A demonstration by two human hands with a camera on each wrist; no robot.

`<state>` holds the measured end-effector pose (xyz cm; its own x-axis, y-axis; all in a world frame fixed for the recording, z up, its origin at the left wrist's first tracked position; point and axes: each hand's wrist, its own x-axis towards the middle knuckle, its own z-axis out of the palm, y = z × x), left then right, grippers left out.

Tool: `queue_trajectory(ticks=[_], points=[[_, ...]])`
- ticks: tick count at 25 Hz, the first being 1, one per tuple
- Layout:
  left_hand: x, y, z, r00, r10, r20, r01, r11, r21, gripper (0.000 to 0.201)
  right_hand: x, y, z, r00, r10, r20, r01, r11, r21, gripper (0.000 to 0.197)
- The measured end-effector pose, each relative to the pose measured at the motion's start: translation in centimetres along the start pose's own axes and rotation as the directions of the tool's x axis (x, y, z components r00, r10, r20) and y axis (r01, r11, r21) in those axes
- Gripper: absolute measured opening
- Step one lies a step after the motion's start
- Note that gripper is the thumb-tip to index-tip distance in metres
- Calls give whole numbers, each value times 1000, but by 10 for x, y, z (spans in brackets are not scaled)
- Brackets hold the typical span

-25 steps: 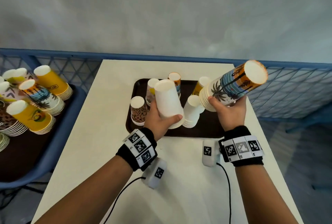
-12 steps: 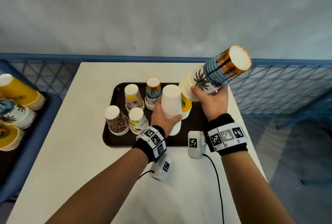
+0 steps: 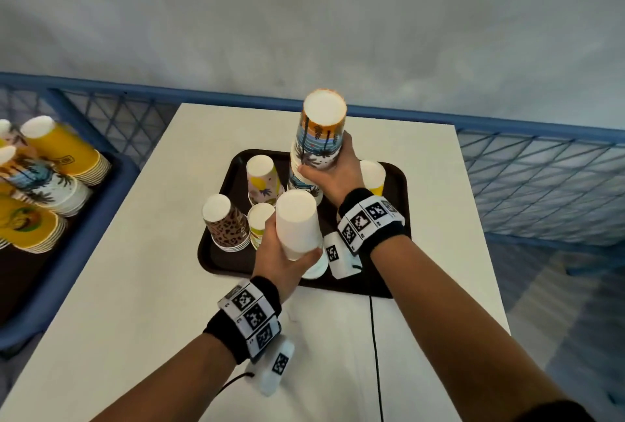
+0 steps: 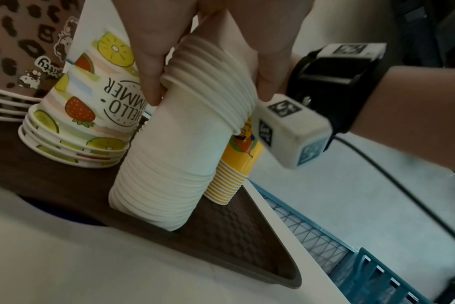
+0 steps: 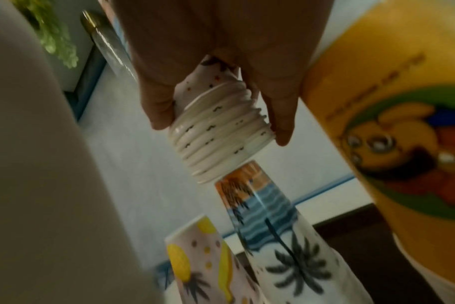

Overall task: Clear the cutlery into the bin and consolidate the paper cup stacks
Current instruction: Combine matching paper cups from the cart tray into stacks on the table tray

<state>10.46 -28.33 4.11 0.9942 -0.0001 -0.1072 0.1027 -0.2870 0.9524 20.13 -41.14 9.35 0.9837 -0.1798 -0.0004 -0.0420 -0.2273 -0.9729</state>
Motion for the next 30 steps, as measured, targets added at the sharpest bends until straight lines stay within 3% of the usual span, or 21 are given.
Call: queue_trajectory(ticks=[7, 13, 17, 20, 22, 26, 30], points=[[2, -8, -9, 1000, -22, 14, 22, 999, -25, 87, 26, 41, 21, 998, 56, 19, -54, 995, -87, 85], [8, -15, -10, 993, -81, 81, 81, 997, 5, 91, 24, 84, 37, 963, 233, 135, -184, 936, -301, 93], [12, -16, -7, 984, -121, 133, 110, 990, 86, 89, 16, 81, 35, 955, 267, 127, -229, 941, -250, 89], [13, -14, -4, 983, -123, 139, 105, 986, 126, 87, 2, 79, 28, 921, 327, 211, -251, 913, -321, 91], [12, -13, -3, 985, -119, 123, 103, 986, 135, 86, -14, 84, 19, 905, 355, 233, -272, 906, -325, 85], [10, -13, 0, 988, -106, 109, 91, 987, 136, 88, -55, 91, -6, 918, 363, 160, -302, 902, -309, 45], [9, -15, 6, 990, -108, 95, 95, 987, 129, 82, -102, 92, -20, 925, 356, 132, -306, 905, -297, 35]])
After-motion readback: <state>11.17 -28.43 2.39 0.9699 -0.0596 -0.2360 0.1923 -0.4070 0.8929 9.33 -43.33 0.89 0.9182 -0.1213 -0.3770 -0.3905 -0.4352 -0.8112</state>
